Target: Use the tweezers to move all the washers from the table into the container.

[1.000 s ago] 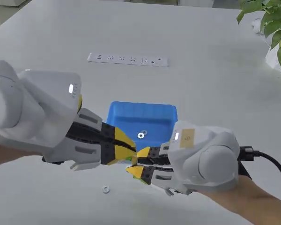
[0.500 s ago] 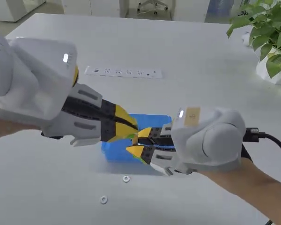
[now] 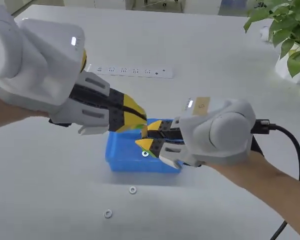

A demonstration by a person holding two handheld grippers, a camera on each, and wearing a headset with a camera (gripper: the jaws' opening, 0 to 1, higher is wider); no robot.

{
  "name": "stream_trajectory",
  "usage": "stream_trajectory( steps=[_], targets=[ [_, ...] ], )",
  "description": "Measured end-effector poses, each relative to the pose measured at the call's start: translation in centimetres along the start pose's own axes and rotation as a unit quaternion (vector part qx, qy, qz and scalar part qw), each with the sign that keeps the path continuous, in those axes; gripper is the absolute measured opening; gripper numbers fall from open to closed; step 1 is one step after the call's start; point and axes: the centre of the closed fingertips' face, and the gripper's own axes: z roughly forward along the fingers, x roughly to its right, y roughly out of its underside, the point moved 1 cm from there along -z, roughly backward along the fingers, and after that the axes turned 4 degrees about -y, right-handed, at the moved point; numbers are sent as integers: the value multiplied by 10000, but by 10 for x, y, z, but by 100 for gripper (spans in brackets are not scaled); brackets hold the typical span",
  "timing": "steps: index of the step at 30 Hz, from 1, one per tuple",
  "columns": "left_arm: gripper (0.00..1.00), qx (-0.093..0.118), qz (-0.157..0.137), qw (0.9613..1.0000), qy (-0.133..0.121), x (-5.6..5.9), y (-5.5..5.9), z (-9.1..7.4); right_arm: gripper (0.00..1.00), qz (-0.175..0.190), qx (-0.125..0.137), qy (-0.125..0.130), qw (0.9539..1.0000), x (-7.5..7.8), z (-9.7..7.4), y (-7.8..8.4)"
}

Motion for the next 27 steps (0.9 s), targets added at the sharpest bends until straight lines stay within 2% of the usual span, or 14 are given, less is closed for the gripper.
stream_trajectory(
  steps=[2,5,14,19,27],
  targets=[
    [6,5,13,10000,-8,-5,4,4,11,60,-2,8,10000,5,3,3],
    [6,31,-115,9999,-44,-14,12,9,11,151,-38,34,9999,14,9,10],
    [6,10,-389,9992,-3,-25,33,23,11,291,-151,-63,9994,22,25,26],
    [6,-47,-548,9985,28,-29,45,31,11,405,-244,-145,9988,24,34,39],
    [6,-101,-661,9977,106,-28,53,41,11,551,-335,-238,9976,24,38,52]
  ],
)
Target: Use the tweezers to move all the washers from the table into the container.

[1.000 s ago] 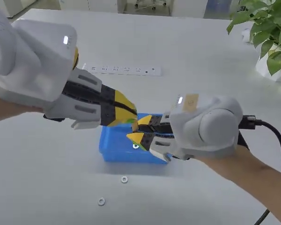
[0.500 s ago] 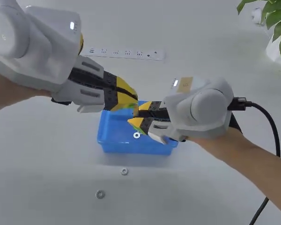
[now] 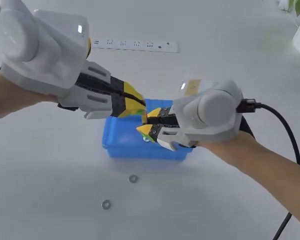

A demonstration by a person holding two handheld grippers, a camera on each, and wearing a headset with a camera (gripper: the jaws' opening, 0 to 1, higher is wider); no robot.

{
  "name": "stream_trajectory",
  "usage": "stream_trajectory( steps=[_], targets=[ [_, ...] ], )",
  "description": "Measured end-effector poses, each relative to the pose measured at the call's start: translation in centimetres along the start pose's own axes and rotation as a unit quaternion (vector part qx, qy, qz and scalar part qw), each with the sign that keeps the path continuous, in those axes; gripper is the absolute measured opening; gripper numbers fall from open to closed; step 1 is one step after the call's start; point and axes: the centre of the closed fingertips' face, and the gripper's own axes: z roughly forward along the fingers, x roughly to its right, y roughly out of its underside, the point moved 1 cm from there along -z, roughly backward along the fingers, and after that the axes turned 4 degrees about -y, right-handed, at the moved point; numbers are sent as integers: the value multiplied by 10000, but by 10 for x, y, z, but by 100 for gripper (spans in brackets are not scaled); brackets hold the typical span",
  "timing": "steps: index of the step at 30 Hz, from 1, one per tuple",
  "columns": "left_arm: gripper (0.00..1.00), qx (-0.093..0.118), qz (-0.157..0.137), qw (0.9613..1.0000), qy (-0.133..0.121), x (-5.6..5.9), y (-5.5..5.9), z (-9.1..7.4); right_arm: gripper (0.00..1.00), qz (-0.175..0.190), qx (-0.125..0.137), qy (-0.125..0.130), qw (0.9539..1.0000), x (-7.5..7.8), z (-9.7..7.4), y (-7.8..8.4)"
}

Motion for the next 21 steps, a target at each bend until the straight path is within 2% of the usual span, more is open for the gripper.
stream_trajectory(
  steps=[9,21],
  targets=[
    [6,-50,-63,9999,62,5,2,7,11,134,-43,-38,9999,0,3,7],
    [6,-84,-143,9998,52,4,8,10,11,251,-95,-46,9996,1,8,12]
  ],
)
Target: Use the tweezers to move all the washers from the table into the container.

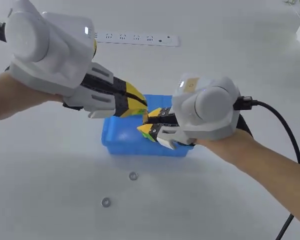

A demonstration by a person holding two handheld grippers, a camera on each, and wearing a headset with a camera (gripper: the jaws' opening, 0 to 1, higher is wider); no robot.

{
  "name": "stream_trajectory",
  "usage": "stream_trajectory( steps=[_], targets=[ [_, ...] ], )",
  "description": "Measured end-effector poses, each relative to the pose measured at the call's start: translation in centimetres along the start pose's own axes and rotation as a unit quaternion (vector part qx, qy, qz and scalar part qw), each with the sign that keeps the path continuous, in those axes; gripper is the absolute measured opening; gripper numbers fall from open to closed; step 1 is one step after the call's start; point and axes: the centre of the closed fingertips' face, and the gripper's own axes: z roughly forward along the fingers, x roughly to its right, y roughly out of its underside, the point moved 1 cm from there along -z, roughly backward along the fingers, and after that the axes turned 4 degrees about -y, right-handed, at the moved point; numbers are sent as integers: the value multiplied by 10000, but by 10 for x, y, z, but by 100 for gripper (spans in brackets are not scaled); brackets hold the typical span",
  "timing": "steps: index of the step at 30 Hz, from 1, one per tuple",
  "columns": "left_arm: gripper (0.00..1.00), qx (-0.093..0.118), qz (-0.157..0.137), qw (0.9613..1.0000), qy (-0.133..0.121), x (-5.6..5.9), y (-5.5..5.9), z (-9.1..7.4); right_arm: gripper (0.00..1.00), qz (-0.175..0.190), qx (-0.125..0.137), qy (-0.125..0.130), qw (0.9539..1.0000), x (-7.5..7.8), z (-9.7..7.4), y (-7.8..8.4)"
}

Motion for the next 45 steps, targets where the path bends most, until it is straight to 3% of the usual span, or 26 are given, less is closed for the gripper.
stream_trajectory(
  steps=[14,22,27,35,39,45],
  targets=[
    [5,-7,27,10000,-30,0,-3,-4,13,-23,-1,106,9999,1,-5,-4],
    [5,51,163,9998,-109,3,-18,-15,14,-126,53,156,9998,-3,-11,-15],
    [5,34,260,9996,-127,9,-25,-26,14,-372,47,173,9991,-12,-16,-22],
    [5,93,405,9990,-182,22,-38,-44,14,-567,268,188,9979,-29,-30,-46],
    [5,88,440,9988,-206,25,-35,-51,14,-629,389,171,9971,-40,-35,-57],
    [5,42,472,9986,-232,39,-35,-65,13,-723,369,100,9966,-55,-38,-61]
  ],
)
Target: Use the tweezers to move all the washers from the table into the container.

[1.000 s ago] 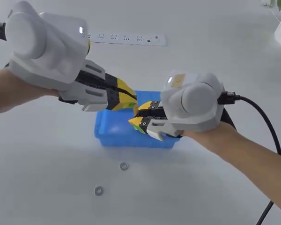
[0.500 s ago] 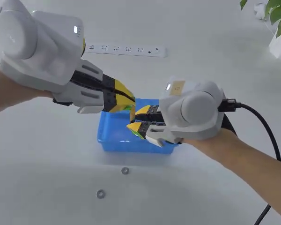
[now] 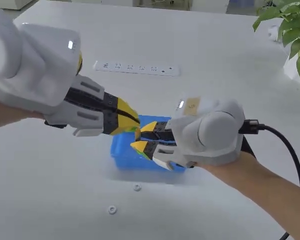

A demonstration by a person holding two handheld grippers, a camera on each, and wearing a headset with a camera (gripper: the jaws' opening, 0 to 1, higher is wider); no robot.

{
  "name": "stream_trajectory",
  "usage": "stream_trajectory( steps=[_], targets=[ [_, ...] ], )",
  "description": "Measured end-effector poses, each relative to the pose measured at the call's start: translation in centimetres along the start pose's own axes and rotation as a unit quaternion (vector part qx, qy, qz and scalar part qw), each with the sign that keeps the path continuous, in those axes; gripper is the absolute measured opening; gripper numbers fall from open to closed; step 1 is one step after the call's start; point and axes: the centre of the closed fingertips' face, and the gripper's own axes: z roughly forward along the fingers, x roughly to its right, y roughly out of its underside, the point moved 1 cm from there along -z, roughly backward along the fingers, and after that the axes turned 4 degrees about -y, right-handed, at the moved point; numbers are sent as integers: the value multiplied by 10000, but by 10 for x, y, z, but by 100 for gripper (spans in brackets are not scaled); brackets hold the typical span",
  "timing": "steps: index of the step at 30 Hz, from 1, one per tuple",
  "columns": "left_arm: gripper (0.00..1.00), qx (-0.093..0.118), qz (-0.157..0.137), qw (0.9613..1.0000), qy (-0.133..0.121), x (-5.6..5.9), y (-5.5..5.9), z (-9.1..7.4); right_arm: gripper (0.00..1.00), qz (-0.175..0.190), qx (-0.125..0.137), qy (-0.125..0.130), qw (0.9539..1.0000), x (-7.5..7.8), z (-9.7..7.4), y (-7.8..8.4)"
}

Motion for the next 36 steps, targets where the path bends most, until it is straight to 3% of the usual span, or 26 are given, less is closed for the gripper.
stream_trajectory(
  steps=[10,23,36],
  targets=[
    [5,-62,-80,9999,80,29,9,-12,13,-6,-87,-172,9998,-29,-1,4],
    [6,-142,-279,9991,289,51,28,-5,13,152,-265,-433,9986,-51,8,24],
    [6,-180,-510,9979,360,52,43,6,13,354,-367,-535,9973,-54,15,38]
  ],
)
